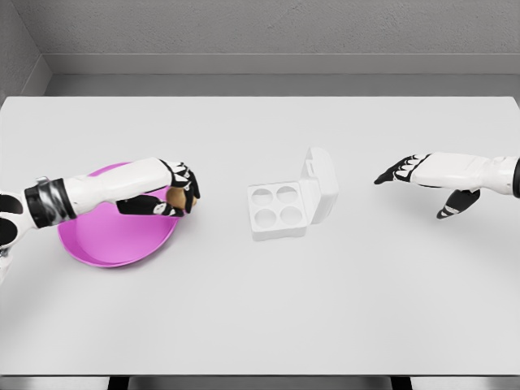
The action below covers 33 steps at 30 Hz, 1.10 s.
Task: Pack egg into the box and close the box lid
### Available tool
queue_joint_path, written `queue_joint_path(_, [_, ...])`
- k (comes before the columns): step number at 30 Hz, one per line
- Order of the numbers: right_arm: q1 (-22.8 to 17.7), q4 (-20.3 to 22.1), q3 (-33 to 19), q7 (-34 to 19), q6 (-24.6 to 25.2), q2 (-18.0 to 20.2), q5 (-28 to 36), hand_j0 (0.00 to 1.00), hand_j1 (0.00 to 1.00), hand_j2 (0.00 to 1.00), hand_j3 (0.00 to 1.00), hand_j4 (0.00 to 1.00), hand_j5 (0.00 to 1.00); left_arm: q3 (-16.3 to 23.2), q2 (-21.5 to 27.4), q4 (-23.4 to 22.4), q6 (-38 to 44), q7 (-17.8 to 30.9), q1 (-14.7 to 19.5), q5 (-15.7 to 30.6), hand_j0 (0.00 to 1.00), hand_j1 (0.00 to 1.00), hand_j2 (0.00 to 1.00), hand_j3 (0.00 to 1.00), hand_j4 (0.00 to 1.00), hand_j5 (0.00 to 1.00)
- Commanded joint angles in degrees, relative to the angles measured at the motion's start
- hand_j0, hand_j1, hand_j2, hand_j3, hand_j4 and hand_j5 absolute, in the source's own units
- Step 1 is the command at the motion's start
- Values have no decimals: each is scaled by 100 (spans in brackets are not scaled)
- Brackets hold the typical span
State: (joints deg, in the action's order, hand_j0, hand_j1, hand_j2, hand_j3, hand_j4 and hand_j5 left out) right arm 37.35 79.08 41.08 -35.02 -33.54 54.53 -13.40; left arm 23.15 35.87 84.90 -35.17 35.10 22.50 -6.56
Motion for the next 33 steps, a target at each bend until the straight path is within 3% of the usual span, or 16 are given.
queue_joint_path(1, [0,2,-3,2,14,5,31,100,100,100,100,100,100,5,-142,0,17,-10,0,84,30,30,30,30,30,30])
queue_joint_path(16, [0,2,-3,2,14,14,31,100,100,100,100,100,100,119,-678,-44,17,-10,123,154,28,28,28,28,28,28])
queue_joint_path(32, [35,11,67,2,14,-21,31,100,100,100,100,100,100,268,-1214,-431,17,-10,273,875,29,29,29,29,29,29])
queue_joint_path(33, [35,11,67,2,14,-21,31,100,100,100,100,100,100,435,-1223,-431,17,-10,281,972,29,29,29,29,29,29])
